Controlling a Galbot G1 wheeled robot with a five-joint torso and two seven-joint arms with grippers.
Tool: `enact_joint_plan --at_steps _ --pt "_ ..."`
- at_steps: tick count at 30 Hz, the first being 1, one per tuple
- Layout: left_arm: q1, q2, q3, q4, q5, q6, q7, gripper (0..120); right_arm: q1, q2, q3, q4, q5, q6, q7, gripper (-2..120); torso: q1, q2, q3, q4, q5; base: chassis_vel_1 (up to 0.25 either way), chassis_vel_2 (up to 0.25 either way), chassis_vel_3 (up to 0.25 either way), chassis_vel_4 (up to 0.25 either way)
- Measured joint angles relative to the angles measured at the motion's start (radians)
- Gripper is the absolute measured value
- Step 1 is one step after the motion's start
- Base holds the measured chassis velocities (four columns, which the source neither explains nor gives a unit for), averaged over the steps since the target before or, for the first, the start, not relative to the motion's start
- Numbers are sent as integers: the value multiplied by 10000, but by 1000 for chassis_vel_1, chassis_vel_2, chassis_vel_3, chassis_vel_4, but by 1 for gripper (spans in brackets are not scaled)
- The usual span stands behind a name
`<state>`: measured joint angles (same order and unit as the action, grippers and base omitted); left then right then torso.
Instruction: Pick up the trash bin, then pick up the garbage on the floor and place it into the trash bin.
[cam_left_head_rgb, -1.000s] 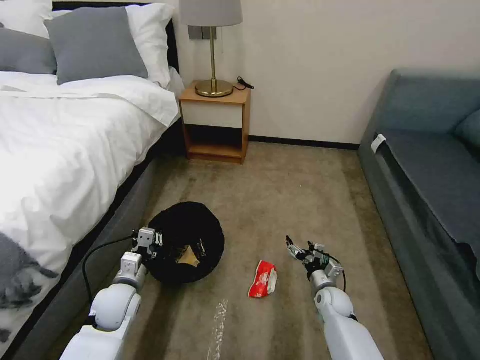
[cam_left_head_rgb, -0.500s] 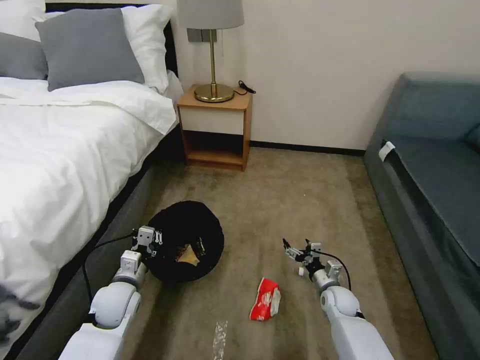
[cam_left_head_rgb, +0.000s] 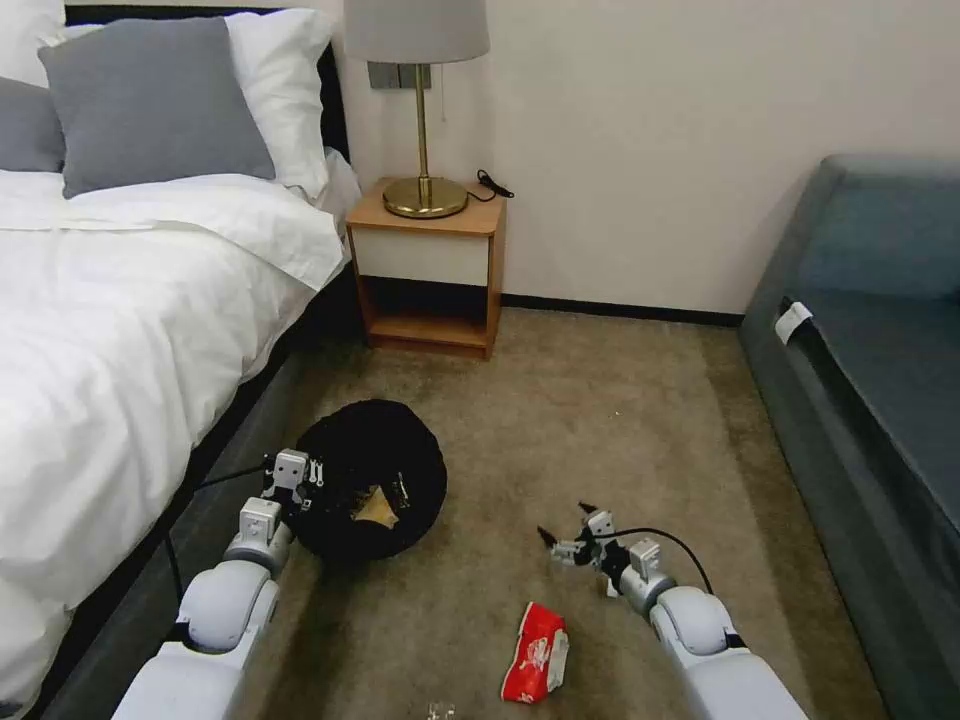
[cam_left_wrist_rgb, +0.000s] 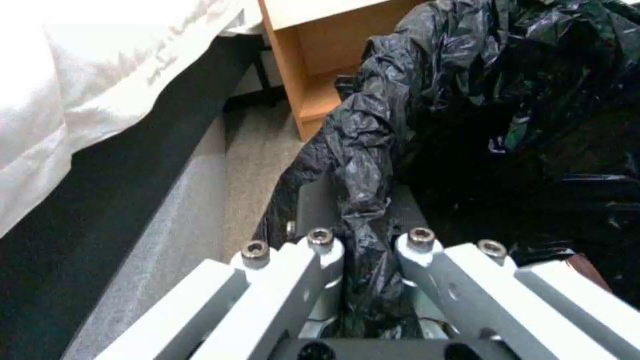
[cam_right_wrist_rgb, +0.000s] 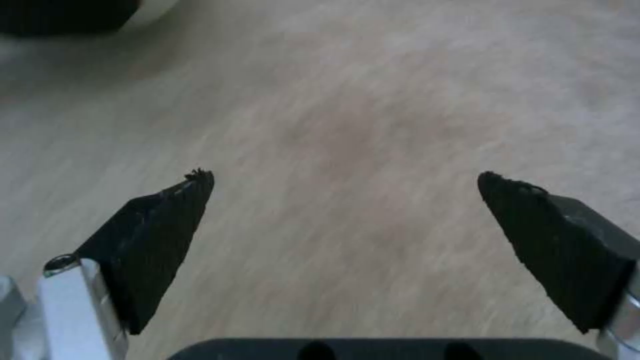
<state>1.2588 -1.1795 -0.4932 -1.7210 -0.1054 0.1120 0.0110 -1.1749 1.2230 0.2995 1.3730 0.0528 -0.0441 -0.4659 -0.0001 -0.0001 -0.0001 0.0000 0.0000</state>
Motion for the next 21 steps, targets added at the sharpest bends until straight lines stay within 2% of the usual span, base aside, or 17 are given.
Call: enact_joint_plan --at_steps 3,8,14,21 --pt "2 13 43 -53 6 25 0 4 -131 -366 -247 208 -250 -109 -363 100 0 0 1 0 1 0 0 0 0" --pt "-17 66 150 -163 79 60 -3 4 -275 -1400 -765 427 -541 -304 -773 100 0 0 0 0 2 0 0 0 0" --pt "-140 72 257 11 271 60 -10 4 -459 -2319 -1452 672 -528 -724 -1073 100 1 0 1 0 -3 0 0 0 0" --pt "-259 4 393 143 549 6 -5 4 -471 -2545 -1931 821 -84 -1068 -1127 100 0 0 1 0 0 0 0 0 0"
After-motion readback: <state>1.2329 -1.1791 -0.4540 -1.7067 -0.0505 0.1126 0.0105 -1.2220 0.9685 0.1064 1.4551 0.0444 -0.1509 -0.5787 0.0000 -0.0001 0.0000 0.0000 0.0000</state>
